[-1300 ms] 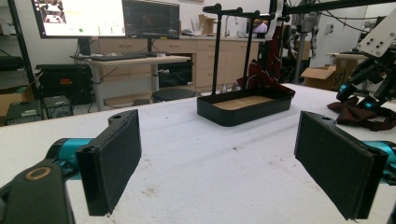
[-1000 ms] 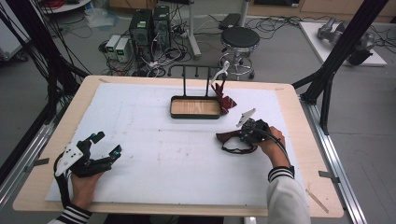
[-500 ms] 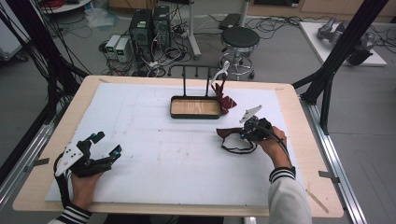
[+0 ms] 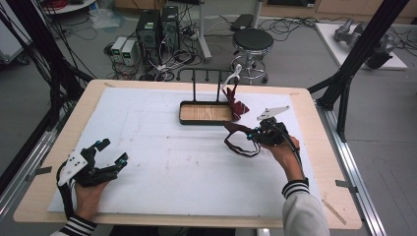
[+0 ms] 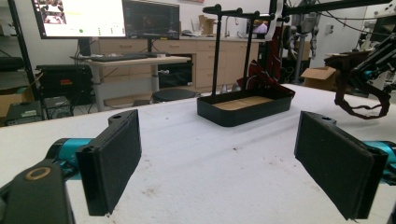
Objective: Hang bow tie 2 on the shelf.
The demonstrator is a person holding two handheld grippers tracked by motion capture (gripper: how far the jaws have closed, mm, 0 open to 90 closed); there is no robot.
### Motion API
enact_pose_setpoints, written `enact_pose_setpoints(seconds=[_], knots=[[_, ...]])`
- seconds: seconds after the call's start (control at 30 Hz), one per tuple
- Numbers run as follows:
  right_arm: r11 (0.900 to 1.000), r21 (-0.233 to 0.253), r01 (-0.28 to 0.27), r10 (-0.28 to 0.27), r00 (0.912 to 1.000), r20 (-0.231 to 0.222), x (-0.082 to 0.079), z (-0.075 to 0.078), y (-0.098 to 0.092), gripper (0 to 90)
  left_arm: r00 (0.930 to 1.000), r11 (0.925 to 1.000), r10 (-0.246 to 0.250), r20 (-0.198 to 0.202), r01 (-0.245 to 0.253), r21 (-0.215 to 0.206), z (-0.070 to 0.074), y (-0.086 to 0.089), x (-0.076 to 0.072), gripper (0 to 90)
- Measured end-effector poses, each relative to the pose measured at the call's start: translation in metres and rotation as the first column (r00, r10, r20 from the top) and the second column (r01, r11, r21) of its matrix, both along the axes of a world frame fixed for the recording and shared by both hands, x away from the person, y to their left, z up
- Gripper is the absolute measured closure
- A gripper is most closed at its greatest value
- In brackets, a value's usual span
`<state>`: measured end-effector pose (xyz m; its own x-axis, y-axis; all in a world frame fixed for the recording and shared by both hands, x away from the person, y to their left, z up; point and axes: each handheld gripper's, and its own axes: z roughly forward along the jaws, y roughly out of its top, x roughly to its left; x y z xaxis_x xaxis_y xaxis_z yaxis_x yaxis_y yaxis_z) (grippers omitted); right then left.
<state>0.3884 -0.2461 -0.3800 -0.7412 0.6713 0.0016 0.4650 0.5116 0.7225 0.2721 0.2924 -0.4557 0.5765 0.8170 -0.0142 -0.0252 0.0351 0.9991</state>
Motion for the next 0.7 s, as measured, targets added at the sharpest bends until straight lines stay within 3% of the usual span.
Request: enact_pose_setpoints(seconds=[0.1,0.23,0.5,0.7], knots=[[0.999,0.051,0.018,-0.019,0.9998,0.011,-0.002,0.004,0.004,83.5,1.0,1.0,-0.001,0.001,0.001,0.001,0.0,0.0,0.0,15.2],[0.988,0.146,0.054,-0.056,0.9983,0.014,-0.003,0.008,0.011,83.4,1.0,1.0,-0.001,0.002,0.001,0.002,0.0,0.0,0.0,15.2],[0.975,0.208,0.077,-0.091,0.9939,0.062,-0.003,0.012,0.026,83.4,1.0,1.0,0.0,0.0,0.0,0.0,0.0,0.0,0.0,15.2],[0.958,0.269,0.1,-0.123,0.99,0.07,-0.001,0.017,0.038,83.5,1.0,1.0,0.0,0.001,0.0,0.0,0.0,0.0,0.0,15.2]])
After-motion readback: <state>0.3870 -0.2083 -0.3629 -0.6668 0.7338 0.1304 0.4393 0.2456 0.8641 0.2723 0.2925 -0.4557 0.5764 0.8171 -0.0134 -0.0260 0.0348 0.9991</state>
